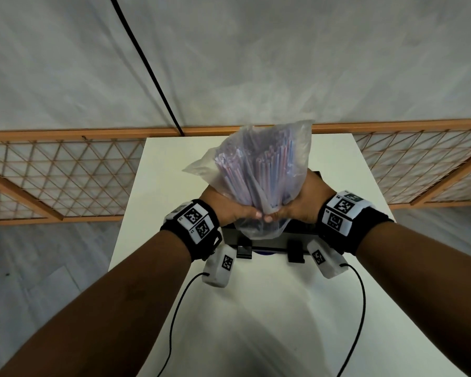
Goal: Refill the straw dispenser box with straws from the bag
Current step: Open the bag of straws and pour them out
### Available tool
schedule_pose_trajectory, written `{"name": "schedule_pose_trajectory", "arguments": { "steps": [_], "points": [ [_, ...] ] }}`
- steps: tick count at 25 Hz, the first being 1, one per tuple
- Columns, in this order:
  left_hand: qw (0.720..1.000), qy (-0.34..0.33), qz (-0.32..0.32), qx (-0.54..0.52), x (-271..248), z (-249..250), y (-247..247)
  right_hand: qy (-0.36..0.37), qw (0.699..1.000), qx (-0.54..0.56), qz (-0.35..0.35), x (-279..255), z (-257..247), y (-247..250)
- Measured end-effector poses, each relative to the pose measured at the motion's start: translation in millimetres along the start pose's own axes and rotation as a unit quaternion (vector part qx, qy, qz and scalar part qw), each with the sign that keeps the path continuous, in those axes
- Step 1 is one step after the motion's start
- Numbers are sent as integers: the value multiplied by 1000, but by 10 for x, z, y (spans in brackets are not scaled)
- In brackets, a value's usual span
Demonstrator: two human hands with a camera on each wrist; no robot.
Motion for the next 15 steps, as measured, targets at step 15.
{"name": "schedule_pose_trajectory", "arguments": {
  "steps": [15],
  "points": [
    [967,-98,-125,-197,-223,130,-4,13,996,87,-30,-214,-23,-152]
  ]
}}
Point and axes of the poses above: each hand's wrist, its own x-axis towards the middle knuckle, its own y-axis out of the back of the hand, z = x × y, the point moved 3 cm from there along x, towards the middle knuckle, and after that the axes turned 10 degrees about -z, right-handed, at the moved point
